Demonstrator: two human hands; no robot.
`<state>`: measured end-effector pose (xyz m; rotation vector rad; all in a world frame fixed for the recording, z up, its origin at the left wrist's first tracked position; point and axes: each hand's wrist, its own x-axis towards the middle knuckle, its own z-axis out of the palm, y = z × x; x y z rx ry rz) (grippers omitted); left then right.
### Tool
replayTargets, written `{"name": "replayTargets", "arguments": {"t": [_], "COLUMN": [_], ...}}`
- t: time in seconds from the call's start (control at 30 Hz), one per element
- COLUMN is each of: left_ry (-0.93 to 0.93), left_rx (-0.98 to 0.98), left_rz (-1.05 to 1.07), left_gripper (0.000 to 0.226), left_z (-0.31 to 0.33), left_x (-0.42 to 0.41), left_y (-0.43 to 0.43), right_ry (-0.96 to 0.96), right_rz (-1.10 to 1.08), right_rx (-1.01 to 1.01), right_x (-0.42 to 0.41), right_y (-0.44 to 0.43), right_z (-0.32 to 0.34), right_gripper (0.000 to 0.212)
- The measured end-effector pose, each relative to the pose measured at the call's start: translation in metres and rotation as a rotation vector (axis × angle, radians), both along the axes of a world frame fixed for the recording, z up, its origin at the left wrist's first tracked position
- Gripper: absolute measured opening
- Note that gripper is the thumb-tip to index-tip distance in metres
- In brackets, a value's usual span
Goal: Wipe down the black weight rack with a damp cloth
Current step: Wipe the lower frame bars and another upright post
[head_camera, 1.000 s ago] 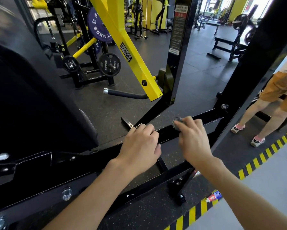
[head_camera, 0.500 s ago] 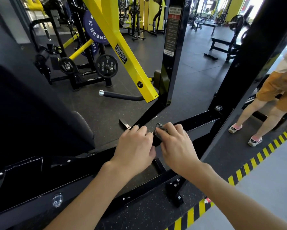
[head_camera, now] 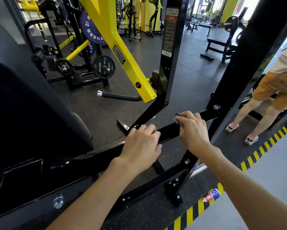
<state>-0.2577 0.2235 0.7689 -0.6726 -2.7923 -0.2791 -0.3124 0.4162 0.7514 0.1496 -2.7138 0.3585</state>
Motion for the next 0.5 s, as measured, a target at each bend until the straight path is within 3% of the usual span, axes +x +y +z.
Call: {"name": "replayTargets", "arguments": {"t": [0.07,0.17,0.33,0.43,0.5], "left_ry": [0.026,0.059,0.053,0.072,0.066], "left_rx": [0.001,-0.003,-0.014,-0.015,0.013], "left_rz": [0.012,0.017,-0.050,-0.057,-0.076], "left_gripper": [0.034,0.031,0.032,0.029,0.026], "left_z": [-0.002,-0.002,-0.003,-0.005,-0.005], "left_x": [0.000,-0.003,-0.006,-0.008,-0.011], "left_y": [0.002,0.006,0.016,0.024,0.031], "right_ry": [0.029,0.101,0.162,0.169,0.141], "right_rz": [0.030,0.266,-0.007,0.183,0.171], "right_rx": [0.006,0.022,-0.063,0.043,0.066], "right_x": [0.009,0.030,0.018,0.035,0.025], "right_y": [-0.009,-0.005,0.014,0.009,0.026], "right_z": [-0.003,-0.013,-0.015,-0.022,-0.017], "right_gripper": [0.030,0.035,0.037,0.038,0.037]}}
